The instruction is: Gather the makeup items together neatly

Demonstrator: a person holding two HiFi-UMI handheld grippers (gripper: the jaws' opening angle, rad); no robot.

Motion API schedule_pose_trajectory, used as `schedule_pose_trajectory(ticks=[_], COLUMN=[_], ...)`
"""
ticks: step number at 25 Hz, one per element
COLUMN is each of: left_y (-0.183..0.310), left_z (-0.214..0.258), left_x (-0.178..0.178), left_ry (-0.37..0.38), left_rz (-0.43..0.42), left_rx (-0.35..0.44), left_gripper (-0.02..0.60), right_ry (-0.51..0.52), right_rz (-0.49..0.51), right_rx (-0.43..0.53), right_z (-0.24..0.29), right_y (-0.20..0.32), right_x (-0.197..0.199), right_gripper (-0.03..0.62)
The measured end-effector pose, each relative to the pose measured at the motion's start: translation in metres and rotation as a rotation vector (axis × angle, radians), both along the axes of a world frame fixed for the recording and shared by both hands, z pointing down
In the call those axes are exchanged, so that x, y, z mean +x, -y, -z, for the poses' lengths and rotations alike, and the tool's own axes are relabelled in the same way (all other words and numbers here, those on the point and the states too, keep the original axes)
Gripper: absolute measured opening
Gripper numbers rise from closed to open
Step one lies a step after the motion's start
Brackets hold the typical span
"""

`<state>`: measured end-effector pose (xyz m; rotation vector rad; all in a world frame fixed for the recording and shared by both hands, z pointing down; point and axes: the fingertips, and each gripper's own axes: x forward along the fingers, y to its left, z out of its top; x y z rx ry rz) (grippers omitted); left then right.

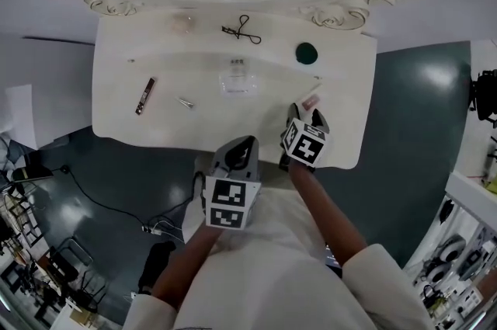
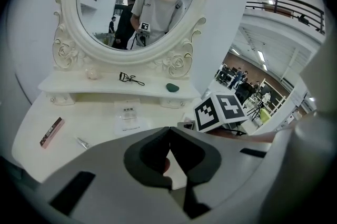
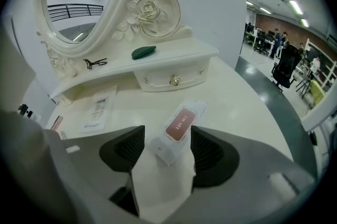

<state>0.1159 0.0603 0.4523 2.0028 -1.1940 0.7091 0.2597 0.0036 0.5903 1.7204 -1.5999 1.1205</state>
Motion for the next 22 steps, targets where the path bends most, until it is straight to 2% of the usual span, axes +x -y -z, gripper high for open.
schedule_pose_trajectory(ticks=[12,22], left_y=[0.0,0.002], left_z=[-0.007,-0.009], left_x=[0.014,0.015], left_ry=[0.024,0.034], left_rz=[-0.038,-0.039], left_rx=[-0.014,-0.014], left_gripper=[0.009,0.009], right_ry=[0.008,-0.039], right_rz=[-0.129,-0.079], right_rx=[-0.028,-0.036], right_z=[-0.021,-0.023], right_y=[0.01,0.017], right_x=[0.015,0.015], right_gripper=[0.269,0.273])
